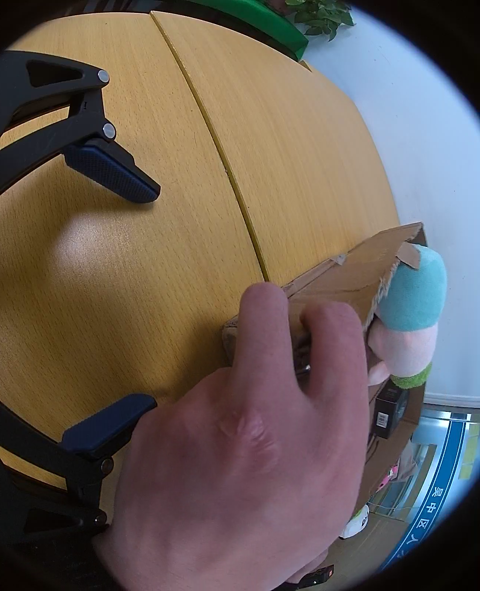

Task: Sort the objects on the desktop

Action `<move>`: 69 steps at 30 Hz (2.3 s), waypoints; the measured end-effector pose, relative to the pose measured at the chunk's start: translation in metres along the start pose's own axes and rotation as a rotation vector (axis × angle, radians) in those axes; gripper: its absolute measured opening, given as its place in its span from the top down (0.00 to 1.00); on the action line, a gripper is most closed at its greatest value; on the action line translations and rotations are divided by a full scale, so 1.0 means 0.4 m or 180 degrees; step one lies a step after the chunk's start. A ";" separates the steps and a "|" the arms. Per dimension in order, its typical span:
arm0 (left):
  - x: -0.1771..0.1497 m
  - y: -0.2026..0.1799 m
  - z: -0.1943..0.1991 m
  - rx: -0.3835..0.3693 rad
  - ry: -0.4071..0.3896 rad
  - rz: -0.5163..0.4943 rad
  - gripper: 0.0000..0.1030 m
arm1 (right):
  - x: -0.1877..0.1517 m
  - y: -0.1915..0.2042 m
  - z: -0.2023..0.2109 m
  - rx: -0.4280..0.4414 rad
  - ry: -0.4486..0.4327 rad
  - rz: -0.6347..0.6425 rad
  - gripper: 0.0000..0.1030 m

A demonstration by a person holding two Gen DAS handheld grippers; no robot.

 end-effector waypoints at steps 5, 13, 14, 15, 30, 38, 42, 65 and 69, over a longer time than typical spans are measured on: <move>0.000 0.000 0.000 0.0000 0.0001 0.0000 0.00 | 0.000 0.000 0.000 -0.0001 0.0000 0.0000 0.00; -0.002 0.001 0.002 0.0019 -0.0004 0.0030 0.00 | 0.000 -0.001 -0.001 -0.0001 -0.0001 0.0000 0.00; -0.002 0.001 0.002 0.0021 -0.0004 0.0031 0.00 | 0.000 -0.001 -0.001 -0.0001 -0.0001 -0.0001 0.00; -0.002 0.001 0.002 0.0022 -0.0004 0.0030 0.00 | 0.000 -0.001 -0.001 -0.0001 -0.0001 0.0000 0.00; -0.005 0.005 0.001 0.0019 -0.0004 0.0031 0.00 | 0.003 -0.013 -0.006 -0.0010 0.0003 -0.0009 0.00; -0.011 0.014 0.002 0.0019 -0.0005 0.0034 0.00 | 0.006 -0.022 -0.013 -0.0023 0.0008 -0.0017 0.00; -0.015 0.020 0.002 0.0019 -0.0006 0.0034 0.00 | 0.006 -0.023 -0.017 -0.0026 0.0006 -0.0017 0.00; -0.013 0.021 0.001 0.0022 -0.0002 0.0035 0.00 | 0.008 -0.023 -0.021 -0.0024 0.0012 -0.0024 0.00; -0.011 0.019 0.000 0.0023 -0.0001 0.0035 0.00 | 0.007 -0.022 -0.020 -0.0024 0.0011 -0.0024 0.00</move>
Point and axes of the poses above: each gripper's, at about its wrist camera, not at the fingertips, and z roughly against the way its jaws point, y to its left, x to its top, the point moved 4 cm from there along -z, roughly the way its jaws point, and after that the axes turned 10 degrees about -x, right-handed, at the moved point
